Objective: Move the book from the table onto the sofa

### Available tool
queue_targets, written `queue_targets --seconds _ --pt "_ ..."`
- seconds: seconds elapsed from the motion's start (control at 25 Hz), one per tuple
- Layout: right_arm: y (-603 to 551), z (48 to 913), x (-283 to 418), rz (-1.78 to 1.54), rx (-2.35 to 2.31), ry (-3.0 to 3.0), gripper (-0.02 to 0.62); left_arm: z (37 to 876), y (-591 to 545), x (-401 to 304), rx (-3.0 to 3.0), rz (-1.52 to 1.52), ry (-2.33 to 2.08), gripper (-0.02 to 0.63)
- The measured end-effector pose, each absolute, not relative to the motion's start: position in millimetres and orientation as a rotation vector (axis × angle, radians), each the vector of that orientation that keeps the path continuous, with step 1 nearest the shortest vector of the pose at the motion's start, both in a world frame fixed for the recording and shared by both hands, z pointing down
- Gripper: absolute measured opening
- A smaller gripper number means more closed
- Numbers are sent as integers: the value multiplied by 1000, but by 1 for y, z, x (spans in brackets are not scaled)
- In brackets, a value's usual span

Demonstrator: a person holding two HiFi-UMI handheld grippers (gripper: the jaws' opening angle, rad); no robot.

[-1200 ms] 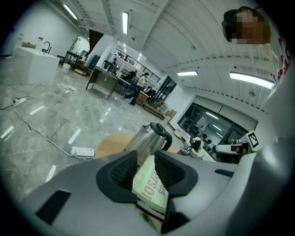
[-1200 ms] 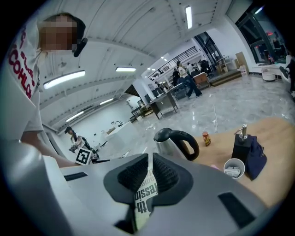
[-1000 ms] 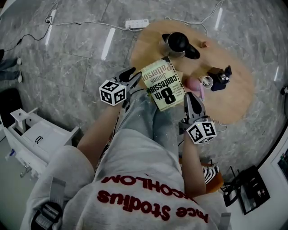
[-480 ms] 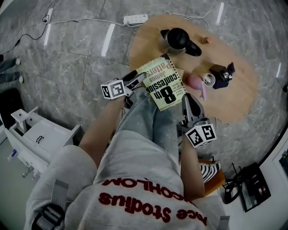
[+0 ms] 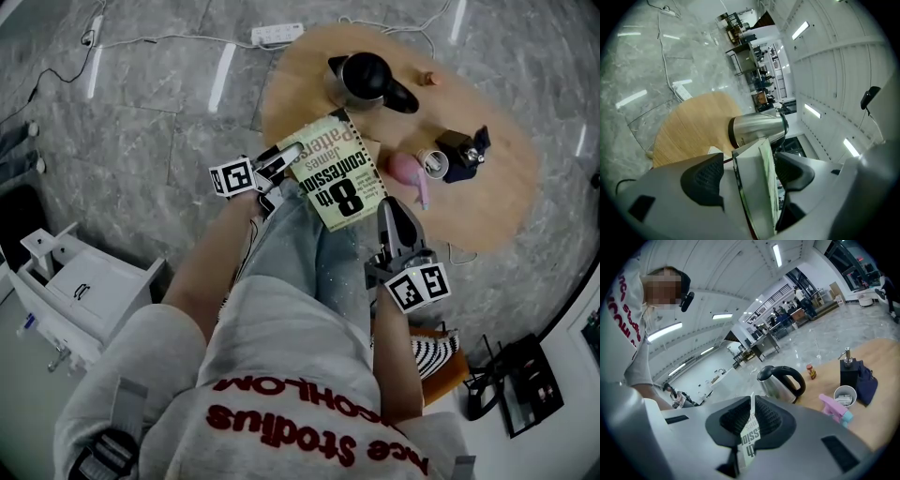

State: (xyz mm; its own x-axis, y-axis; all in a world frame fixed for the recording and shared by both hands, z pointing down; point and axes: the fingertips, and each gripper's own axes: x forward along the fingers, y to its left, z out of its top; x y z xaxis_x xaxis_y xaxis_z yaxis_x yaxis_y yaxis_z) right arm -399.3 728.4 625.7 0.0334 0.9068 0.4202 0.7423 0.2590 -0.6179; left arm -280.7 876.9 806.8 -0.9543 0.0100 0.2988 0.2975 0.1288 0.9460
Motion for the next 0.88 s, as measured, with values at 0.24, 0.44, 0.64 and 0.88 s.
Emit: queue_targets --seconds 0.24,0.44,0.64,0.88 --pt "722 628 -403 268 -1510 -1741 29 811 876 -288 -235 -1880 -2201 305" --pt "722 631 -404 291 -1515 -1718 29 811 885 -282 -264 -1847 -2240 247" --pt "728 627 -398 333 -1534 -1687 29 810 896 -265 -375 -1967 -2213 227" --pt "734 618 -394 347 -1555 -1681 29 776 907 -263 -364 -1998 -2332 202"
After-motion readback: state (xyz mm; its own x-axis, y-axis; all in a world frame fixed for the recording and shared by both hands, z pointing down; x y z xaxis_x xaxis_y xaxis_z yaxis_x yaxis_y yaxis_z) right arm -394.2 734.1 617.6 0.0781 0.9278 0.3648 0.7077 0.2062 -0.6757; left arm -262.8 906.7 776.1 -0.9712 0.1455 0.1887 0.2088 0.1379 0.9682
